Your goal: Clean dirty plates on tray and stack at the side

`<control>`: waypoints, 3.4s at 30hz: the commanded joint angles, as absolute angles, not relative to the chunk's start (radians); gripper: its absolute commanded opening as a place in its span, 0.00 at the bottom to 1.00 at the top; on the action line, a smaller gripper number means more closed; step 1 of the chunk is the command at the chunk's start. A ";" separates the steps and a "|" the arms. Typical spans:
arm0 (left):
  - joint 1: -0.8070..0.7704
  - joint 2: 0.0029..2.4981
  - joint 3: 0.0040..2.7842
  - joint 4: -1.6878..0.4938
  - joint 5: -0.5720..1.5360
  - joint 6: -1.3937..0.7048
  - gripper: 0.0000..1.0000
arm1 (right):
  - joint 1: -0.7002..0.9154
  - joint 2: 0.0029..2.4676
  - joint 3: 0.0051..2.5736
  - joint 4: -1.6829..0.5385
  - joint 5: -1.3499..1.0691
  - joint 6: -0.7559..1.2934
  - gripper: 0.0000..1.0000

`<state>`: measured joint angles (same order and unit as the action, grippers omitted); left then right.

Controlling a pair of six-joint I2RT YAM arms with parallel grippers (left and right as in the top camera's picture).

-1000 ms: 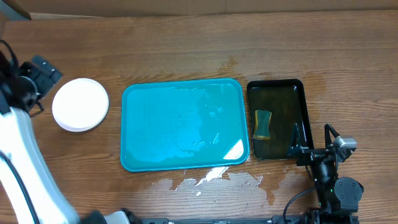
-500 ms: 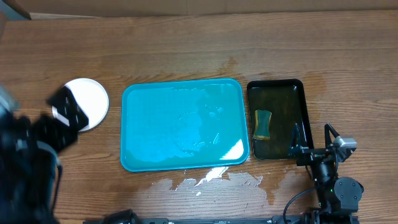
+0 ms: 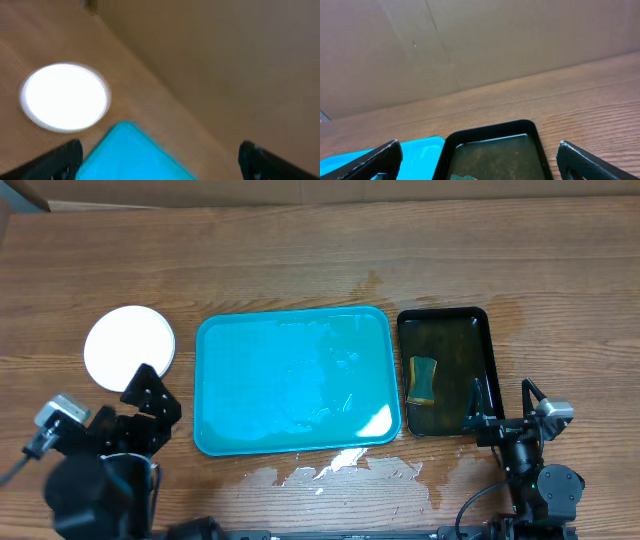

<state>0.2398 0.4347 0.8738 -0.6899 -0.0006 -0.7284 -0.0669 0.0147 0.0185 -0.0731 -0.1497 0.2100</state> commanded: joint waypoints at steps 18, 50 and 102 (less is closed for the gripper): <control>0.142 0.003 0.152 0.363 -0.013 -0.459 1.00 | -0.074 0.003 0.008 -0.069 -0.148 0.216 1.00; 0.111 0.004 0.005 -0.068 -0.107 -0.213 1.00 | -0.074 0.003 0.008 -0.069 -0.148 0.216 1.00; 0.111 0.004 0.005 -0.068 -0.107 -0.213 1.00 | -0.074 0.003 0.008 -0.069 -0.148 0.216 1.00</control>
